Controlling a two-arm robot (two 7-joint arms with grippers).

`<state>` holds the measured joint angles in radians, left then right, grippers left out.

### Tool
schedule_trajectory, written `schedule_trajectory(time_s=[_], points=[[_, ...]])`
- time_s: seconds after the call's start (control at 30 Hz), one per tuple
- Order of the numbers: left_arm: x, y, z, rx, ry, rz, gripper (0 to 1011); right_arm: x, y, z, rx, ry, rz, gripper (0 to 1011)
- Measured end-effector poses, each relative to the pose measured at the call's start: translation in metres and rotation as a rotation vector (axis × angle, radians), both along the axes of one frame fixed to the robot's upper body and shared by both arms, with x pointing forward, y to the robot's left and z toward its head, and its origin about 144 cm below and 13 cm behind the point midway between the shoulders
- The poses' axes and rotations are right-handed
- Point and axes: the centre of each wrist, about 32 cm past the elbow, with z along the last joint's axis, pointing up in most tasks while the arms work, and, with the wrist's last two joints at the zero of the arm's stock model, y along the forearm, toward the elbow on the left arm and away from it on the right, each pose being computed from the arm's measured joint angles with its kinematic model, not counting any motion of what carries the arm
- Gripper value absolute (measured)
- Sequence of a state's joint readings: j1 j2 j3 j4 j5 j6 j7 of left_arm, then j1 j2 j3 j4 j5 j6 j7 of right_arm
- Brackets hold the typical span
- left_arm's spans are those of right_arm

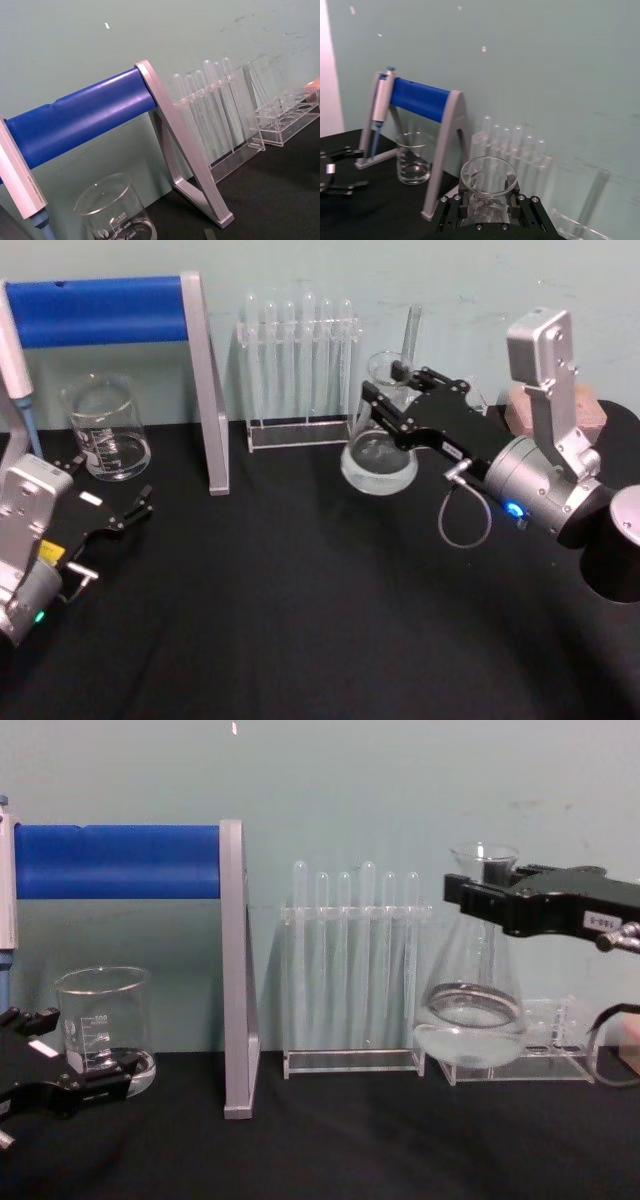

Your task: Grasp the erlenmeyer flask with one hand, shake it three times, then place it back.

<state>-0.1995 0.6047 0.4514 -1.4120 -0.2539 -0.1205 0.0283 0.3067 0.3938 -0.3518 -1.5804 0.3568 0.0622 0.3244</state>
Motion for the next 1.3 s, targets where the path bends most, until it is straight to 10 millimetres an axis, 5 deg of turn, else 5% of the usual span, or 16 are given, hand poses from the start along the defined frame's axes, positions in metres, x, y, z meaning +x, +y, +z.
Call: schedule_trajectory(time_s=[0.53, 1.3], points=[[0.0, 0.0, 0.0, 0.0, 0.0, 0.0, 1001, 0.004, -0.009, -0.001, 0.003, -0.005, -0.06, 449], [0.0, 0.0, 0.0, 0.0, 0.0, 0.0, 1001, -0.011, 0.023, -0.004, 0.028, 0.017, 0.139, 449]])
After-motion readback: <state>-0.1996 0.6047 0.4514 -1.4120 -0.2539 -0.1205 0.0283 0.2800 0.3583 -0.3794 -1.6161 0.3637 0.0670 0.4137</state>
